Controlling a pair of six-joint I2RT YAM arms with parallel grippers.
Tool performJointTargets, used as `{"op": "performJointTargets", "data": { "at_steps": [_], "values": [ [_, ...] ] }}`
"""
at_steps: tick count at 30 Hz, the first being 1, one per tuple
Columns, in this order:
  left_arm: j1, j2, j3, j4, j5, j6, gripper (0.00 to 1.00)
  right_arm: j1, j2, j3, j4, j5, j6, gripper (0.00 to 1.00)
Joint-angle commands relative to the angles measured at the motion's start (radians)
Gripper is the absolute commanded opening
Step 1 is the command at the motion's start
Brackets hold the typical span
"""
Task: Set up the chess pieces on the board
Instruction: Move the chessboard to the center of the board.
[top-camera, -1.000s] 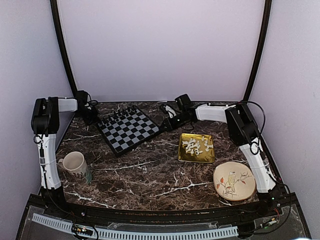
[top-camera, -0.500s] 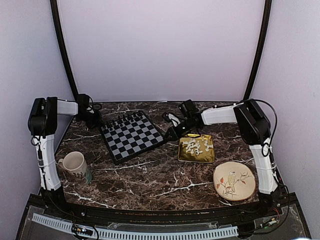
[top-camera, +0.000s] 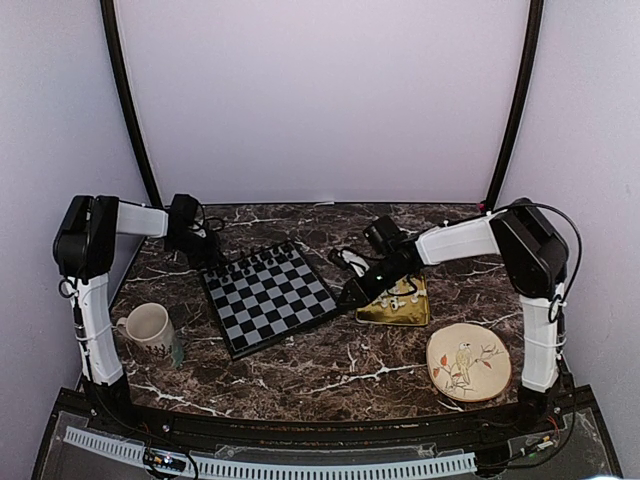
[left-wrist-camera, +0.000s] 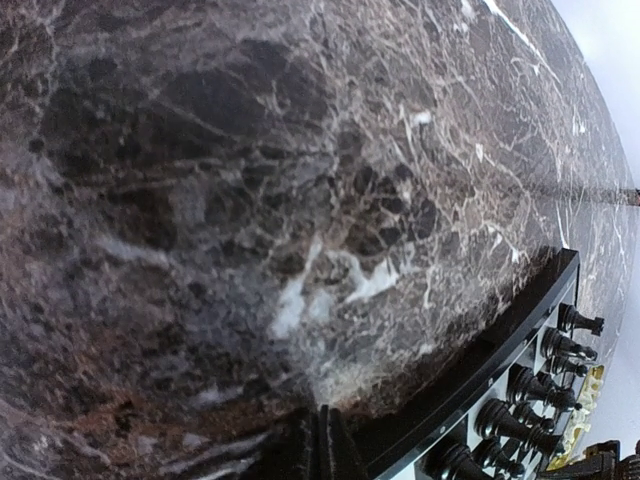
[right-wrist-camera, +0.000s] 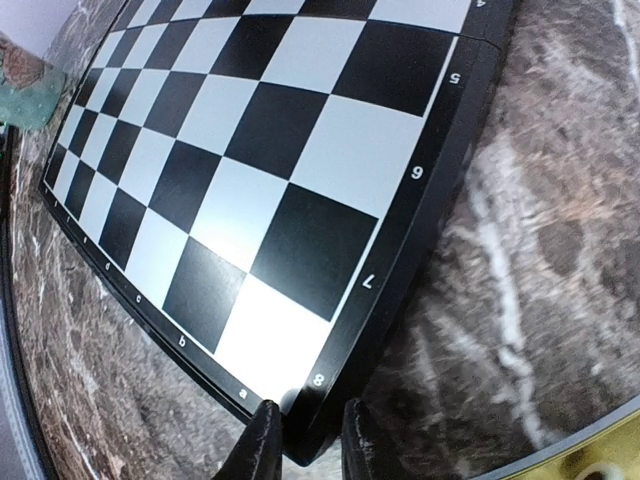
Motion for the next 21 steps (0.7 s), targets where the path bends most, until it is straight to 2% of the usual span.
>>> {"op": "performJointTargets", "data": {
  "at_steps": [1, 4, 9, 12, 16, 18, 21],
  "values": [
    [-0.022, -0.06, -0.066, -0.07, 0.005, 0.022, 0.0, 0.058, -0.062, -0.082, -0.043, 0.005, -0.027, 0.21],
    [-0.023, -0.077, -0.065, -0.074, -0.013, 0.038, 0.0, 0.081, -0.096, -0.116, -0.049, 0.008, -0.033, 0.22],
    [-0.013, -0.17, -0.002, -0.122, -0.162, 0.073, 0.0, 0.09, -0.132, -0.12, -0.079, 0.049, -0.053, 0.27],
    [-0.006, -0.233, 0.049, -0.212, -0.249, 0.099, 0.1, 0.084, -0.181, -0.13, -0.071, 0.115, -0.062, 0.33],
    [0.001, -0.294, 0.025, -0.316, -0.373, 0.135, 0.12, 0.075, -0.228, -0.156, -0.03, 0.137, -0.07, 0.36],
    [0.016, -0.319, -0.043, -0.324, -0.385, 0.132, 0.09, 0.073, -0.232, -0.148, -0.034, 0.142, -0.084, 0.37],
    [0.036, -0.341, -0.12, -0.314, -0.396, 0.133, 0.0, 0.067, -0.212, -0.116, -0.039, 0.141, -0.103, 0.37]
  ]
}}
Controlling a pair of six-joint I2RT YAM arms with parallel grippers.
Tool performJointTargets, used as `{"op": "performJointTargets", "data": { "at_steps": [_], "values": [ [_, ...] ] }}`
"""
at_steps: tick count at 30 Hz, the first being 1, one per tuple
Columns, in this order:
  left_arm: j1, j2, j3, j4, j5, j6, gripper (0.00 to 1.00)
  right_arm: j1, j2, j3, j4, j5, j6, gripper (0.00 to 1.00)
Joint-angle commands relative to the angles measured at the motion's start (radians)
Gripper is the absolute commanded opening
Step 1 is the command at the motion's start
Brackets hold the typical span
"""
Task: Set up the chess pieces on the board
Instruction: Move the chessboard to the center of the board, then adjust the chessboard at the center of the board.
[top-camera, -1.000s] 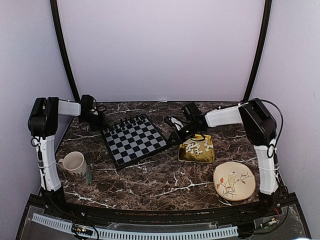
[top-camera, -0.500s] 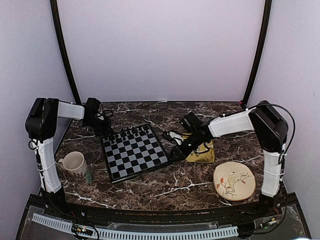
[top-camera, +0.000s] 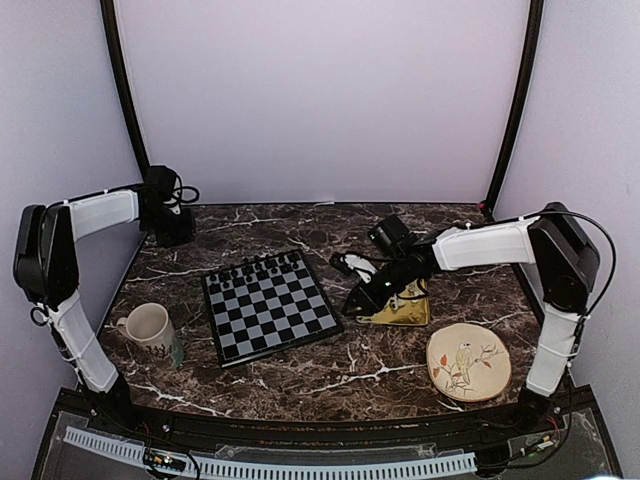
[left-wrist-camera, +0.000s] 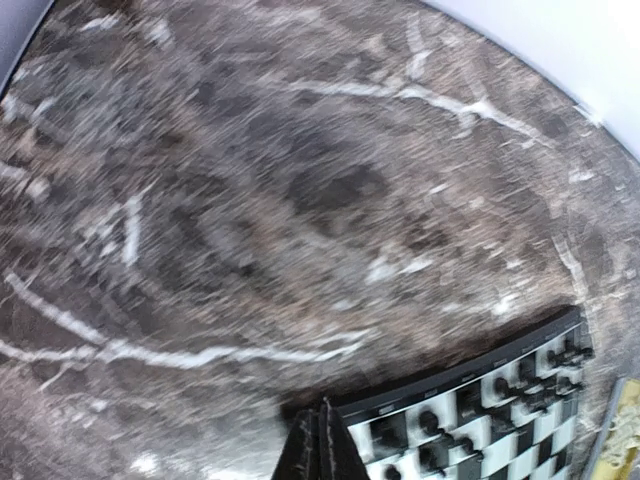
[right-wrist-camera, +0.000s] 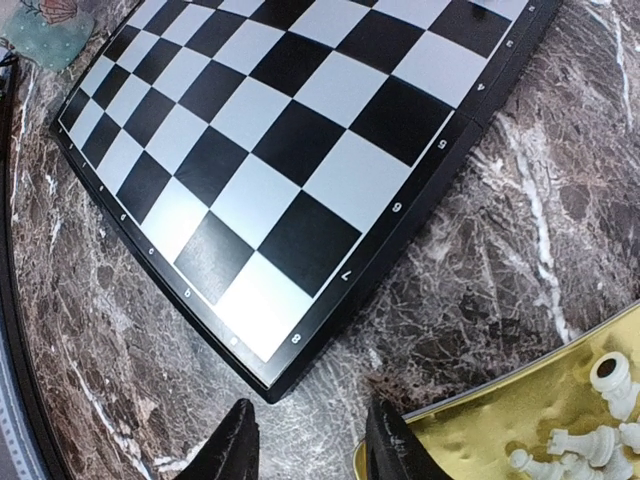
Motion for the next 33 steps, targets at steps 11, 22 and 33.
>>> {"op": "performJointTargets", "data": {
  "at_steps": [11, 22, 33],
  "values": [
    [0.03, 0.051, -0.145, -0.077, 0.025, 0.046, 0.0, -0.009, 0.252, 0.273, -0.056, 0.029, -0.026, 0.34],
    [0.002, 0.124, -0.16, -0.05, 0.082, 0.062, 0.0, -0.003, 0.285, 0.237, -0.076, -0.025, -0.03, 0.34],
    [-0.087, 0.13, -0.172, -0.034, 0.201, 0.102, 0.0, 0.043, 0.196, 0.117, -0.11, -0.047, -0.101, 0.32]
  ]
}}
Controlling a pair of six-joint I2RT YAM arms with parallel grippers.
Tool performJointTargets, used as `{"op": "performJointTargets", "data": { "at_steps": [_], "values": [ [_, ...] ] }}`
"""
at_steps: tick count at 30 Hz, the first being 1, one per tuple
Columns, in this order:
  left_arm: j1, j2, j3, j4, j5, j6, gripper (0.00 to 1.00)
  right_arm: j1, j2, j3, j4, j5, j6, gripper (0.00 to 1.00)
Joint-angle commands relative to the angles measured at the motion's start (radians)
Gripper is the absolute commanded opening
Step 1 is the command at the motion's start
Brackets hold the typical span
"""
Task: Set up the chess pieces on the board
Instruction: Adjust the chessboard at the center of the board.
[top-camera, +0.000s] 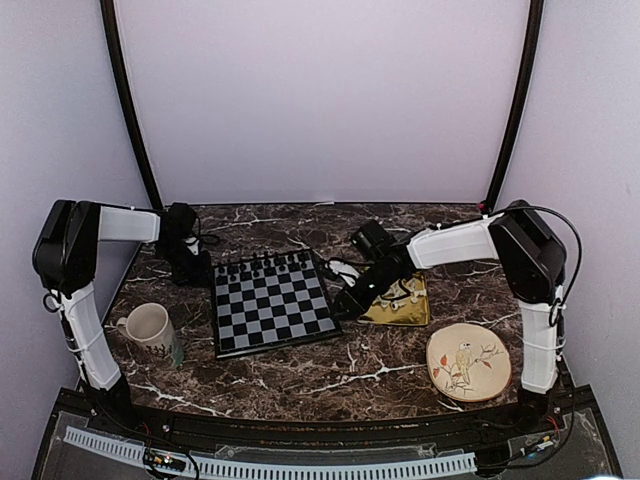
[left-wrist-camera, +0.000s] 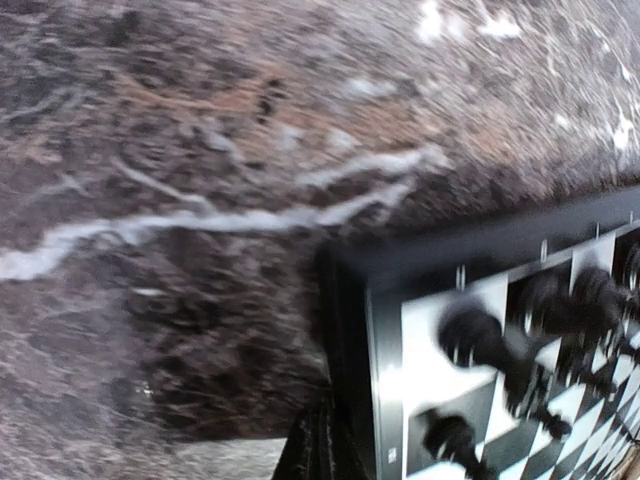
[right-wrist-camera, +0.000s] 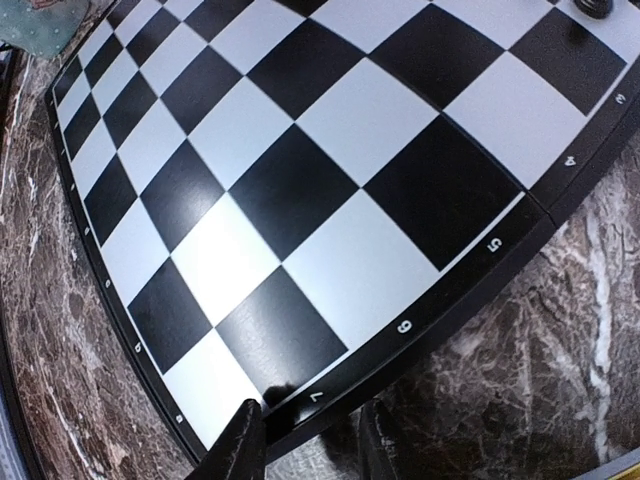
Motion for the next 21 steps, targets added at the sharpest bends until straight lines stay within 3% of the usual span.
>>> {"op": "performJointTargets", "data": {
  "at_steps": [1, 21],
  "values": [
    [-0.044, -0.003, -0.036, -0.001, 0.092, 0.019, 0.0, 0.043, -0.026, -0.064, -0.089, 0.017, -0.049, 0.32],
    [-0.182, -0.124, -0.153, -0.01, 0.098, -0.075, 0.0, 0.054, -0.101, -0.13, -0.112, 0.072, -0.092, 0.32]
  ]
}}
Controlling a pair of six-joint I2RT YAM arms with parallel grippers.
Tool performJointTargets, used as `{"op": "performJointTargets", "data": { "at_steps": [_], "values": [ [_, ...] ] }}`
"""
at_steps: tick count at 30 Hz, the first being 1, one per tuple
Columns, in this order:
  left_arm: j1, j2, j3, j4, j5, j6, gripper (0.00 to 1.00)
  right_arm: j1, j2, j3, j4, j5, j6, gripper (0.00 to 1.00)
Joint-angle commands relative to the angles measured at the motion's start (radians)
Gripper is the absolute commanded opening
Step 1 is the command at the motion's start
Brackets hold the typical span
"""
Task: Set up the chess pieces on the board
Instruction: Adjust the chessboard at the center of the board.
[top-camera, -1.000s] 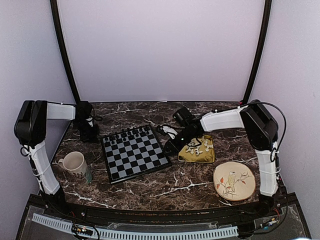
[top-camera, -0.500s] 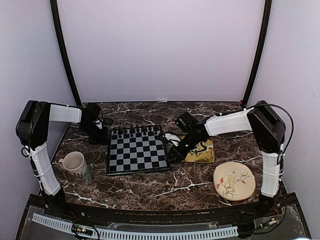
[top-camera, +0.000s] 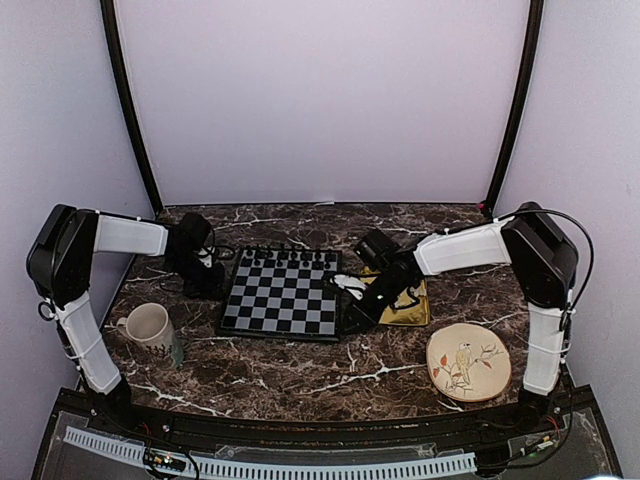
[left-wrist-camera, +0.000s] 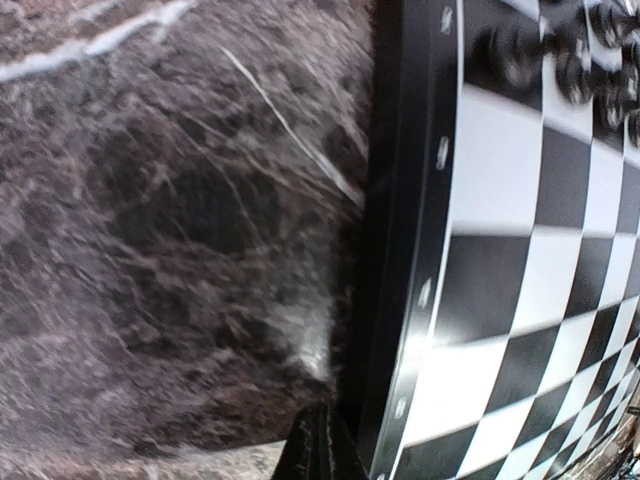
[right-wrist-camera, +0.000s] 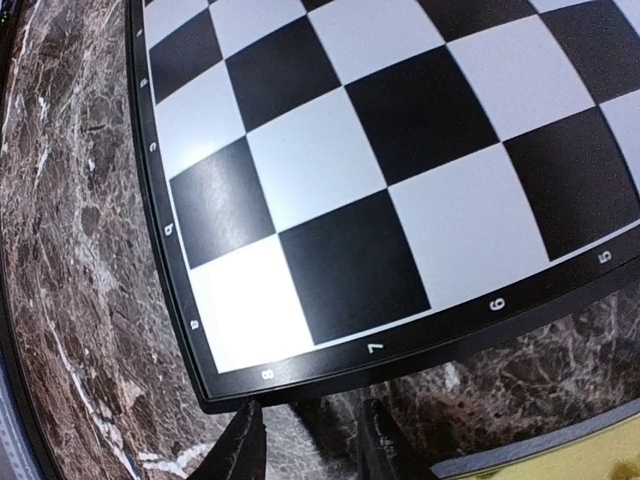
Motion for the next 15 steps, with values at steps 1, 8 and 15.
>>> {"op": "performJointTargets", "data": {
  "at_steps": [1, 8, 15],
  "values": [
    [-0.065, -0.047, -0.023, -0.08, 0.043, -0.027, 0.0, 0.021, -0.017, -0.032, -0.048, 0.054, -0.038, 0.32],
    [-0.113, -0.068, -0.039, -0.134, 0.01, -0.038, 0.0, 0.018, -0.034, -0.054, -0.04, 0.075, -0.046, 0.39],
    [-0.174, -0.086, -0.051, -0.139, 0.028, -0.024, 0.0, 0.01, -0.059, -0.041, -0.071, 0.045, -0.066, 0.55]
  ]
}}
